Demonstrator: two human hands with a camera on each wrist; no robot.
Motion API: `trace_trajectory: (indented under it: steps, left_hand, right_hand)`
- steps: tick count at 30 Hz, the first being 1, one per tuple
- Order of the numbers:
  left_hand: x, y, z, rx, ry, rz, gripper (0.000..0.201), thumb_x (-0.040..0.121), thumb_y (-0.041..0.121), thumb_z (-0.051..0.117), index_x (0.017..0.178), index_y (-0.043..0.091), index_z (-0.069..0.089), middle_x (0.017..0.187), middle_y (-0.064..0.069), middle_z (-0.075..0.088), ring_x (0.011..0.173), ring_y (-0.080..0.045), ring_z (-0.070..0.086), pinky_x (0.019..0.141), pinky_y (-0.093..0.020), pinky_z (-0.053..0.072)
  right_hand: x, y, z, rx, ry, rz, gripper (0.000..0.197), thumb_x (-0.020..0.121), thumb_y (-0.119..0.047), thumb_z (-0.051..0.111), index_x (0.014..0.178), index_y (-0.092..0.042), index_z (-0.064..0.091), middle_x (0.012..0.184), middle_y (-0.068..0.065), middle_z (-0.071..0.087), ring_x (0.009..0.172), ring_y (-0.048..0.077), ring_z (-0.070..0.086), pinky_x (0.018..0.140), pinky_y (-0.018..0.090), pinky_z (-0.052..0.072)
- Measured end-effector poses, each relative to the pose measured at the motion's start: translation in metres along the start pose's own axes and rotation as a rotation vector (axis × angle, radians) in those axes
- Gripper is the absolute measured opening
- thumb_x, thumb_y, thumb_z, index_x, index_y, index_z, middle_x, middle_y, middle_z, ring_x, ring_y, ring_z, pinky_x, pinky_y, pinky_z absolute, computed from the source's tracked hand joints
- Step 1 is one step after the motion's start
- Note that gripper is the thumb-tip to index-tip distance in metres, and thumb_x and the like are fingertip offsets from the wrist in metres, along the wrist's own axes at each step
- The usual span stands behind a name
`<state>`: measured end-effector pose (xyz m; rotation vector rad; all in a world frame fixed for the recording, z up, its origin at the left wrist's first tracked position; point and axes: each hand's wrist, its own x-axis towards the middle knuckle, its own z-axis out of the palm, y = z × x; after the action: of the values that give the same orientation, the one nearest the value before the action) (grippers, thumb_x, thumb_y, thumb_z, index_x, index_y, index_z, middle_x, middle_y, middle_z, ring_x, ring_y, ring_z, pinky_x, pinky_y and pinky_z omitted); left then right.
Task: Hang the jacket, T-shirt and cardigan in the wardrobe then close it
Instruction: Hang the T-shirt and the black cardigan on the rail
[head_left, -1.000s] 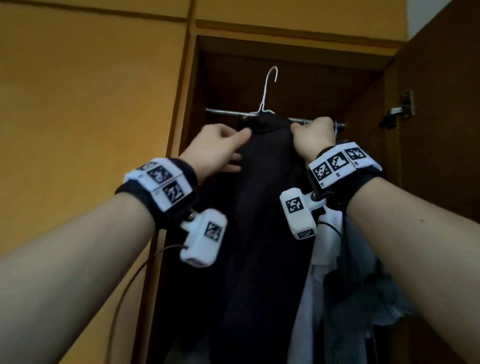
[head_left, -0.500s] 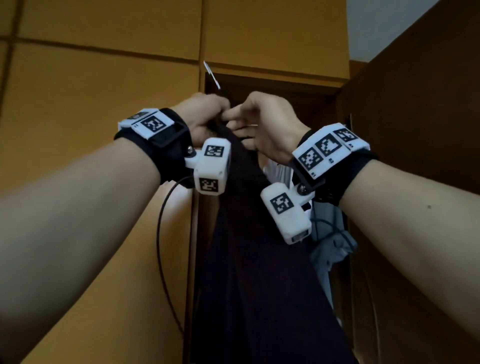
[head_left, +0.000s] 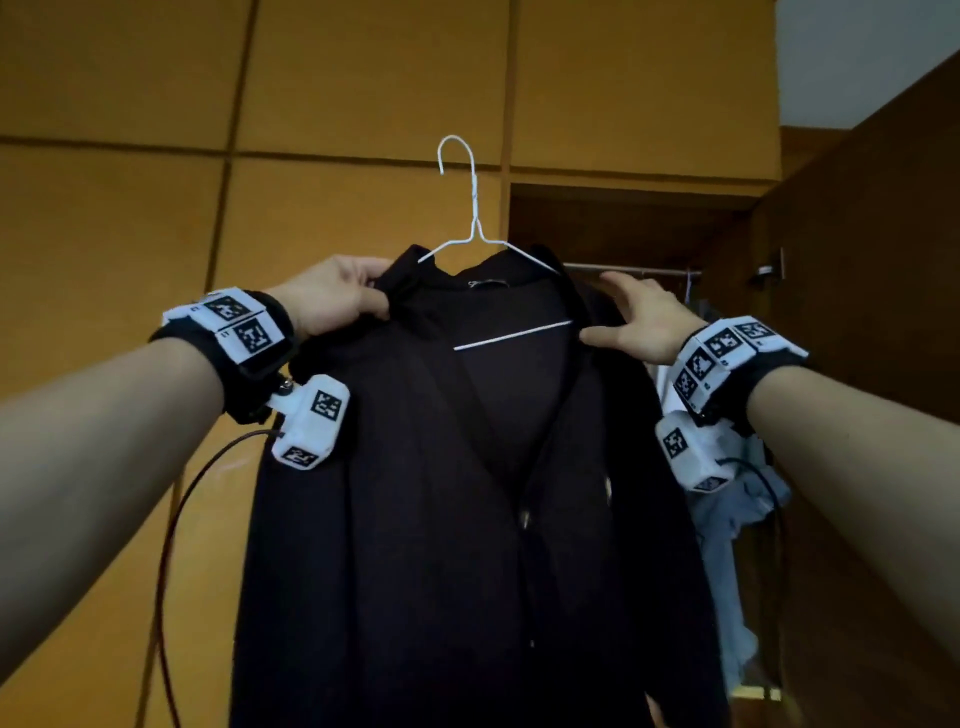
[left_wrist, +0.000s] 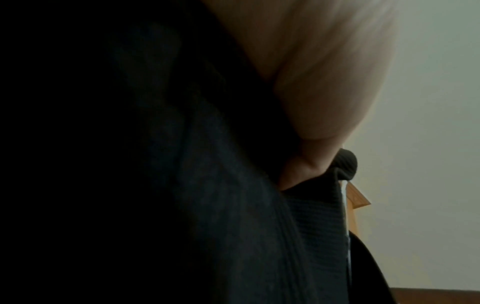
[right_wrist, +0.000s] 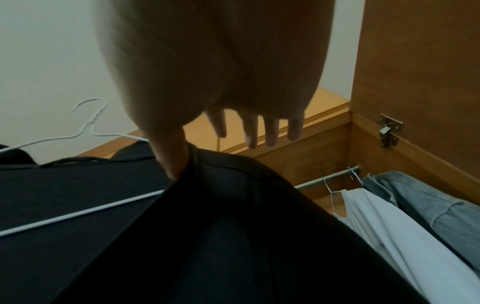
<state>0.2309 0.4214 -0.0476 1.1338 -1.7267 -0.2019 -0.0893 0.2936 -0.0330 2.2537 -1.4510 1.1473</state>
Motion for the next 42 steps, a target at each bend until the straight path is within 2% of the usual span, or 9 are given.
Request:
trace_trajectory:
  steps: [4,9,14,20,26,30,33,36,42]
  left_hand:
    - [-0.022,-0.018,-0.008,0.069,-0.006,-0.03,0.05,0.086,-0.015,0.051,0.096,0.025,0.078,0.094,-0.009,0.077,0.082,-0.028,0.068,0.066,-0.028,0.055]
    - [-0.057,-0.03,-0.002,0.166,-0.017,-0.082,0.041,0.088,-0.012,0.057,0.096,0.022,0.078,0.081,0.001,0.078,0.066,-0.013,0.07,0.056,-0.019,0.055]
    - [-0.077,-0.067,-0.011,0.376,0.277,-0.105,0.008,0.085,0.017,0.075,0.089,0.01,0.077,0.092,-0.012,0.076,0.076,-0.017,0.064,0.067,-0.026,0.049]
    - [-0.067,-0.099,0.007,0.472,0.695,-0.364,0.046,0.077,0.054,0.072,0.118,0.034,0.066,0.128,0.002,0.063,0.125,-0.028,0.051,0.108,-0.048,0.03]
    - [-0.075,-0.093,0.066,0.604,0.535,-0.342,0.108,0.067,0.082,0.058,0.154,0.032,0.017,0.159,-0.009,0.021,0.149,-0.035,0.013,0.115,-0.067,0.004]
    - [-0.064,-0.096,0.063,0.572,0.606,-0.388,0.058,0.092,0.037,0.048,0.147,0.029,0.034,0.152,-0.009,0.036,0.144,-0.036,0.025,0.112,-0.073,0.006]
    - [-0.068,-0.101,0.041,0.53,0.591,-0.348,0.034,0.096,0.03,0.035,0.118,0.021,0.059,0.127,-0.016,0.062,0.121,-0.039,0.053,0.112,-0.061,0.026]
    - [-0.074,-0.103,0.031,0.415,0.547,-0.31,0.032,0.097,0.036,0.034,0.093,0.014,0.058,0.108,-0.02,0.067,0.098,-0.038,0.061,0.09,-0.043,0.049]
    - [-0.068,-0.112,0.015,0.377,0.676,-0.434,0.049,0.097,0.041,0.034,0.088,0.001,0.059,0.094,-0.018,0.061,0.087,-0.037,0.056,0.078,-0.038,0.043]
  right_hand:
    - [-0.014,-0.02,0.014,-0.043,-0.022,-0.029,0.095,0.075,-0.048,0.072,0.153,-0.035,0.018,0.152,0.011,0.034,0.138,0.038,0.035,0.109,0.047,0.036]
    - [-0.041,-0.045,0.043,0.211,-0.196,-0.199,0.016,0.088,-0.01,0.058,0.1,-0.007,0.068,0.102,0.014,0.072,0.098,0.032,0.068,0.082,0.038,0.053]
    - [-0.067,-0.056,0.064,0.438,-0.225,-0.258,0.016,0.093,-0.014,0.061,0.103,-0.008,0.071,0.101,0.012,0.073,0.093,0.026,0.07,0.086,0.038,0.053]
    - [-0.062,-0.075,0.076,0.606,-0.088,-0.217,0.029,0.094,-0.03,0.063,0.094,-0.004,0.073,0.093,0.018,0.074,0.084,0.03,0.071,0.084,0.044,0.055]
    - [-0.068,-0.084,0.086,0.664,0.035,-0.147,0.026,0.094,-0.026,0.062,0.094,-0.003,0.074,0.091,0.017,0.074,0.079,0.027,0.068,0.07,0.032,0.05]
    - [-0.071,-0.078,0.083,0.597,0.068,-0.183,0.026,0.094,-0.029,0.062,0.086,-0.007,0.074,0.082,0.012,0.073,0.076,0.025,0.067,0.066,0.032,0.049]
    - [-0.075,-0.054,0.072,0.535,0.094,-0.202,0.029,0.093,-0.035,0.062,0.086,-0.011,0.075,0.081,0.01,0.074,0.077,0.027,0.07,0.076,0.044,0.057]
    - [-0.082,-0.038,0.066,0.52,0.049,-0.238,0.03,0.096,-0.035,0.059,0.092,-0.01,0.075,0.084,0.008,0.074,0.078,0.022,0.071,0.079,0.044,0.058]
    - [-0.095,-0.024,0.055,0.552,-0.305,-0.238,0.036,0.09,-0.051,0.059,0.092,-0.02,0.076,0.088,-0.001,0.076,0.082,0.015,0.073,0.077,0.032,0.057]
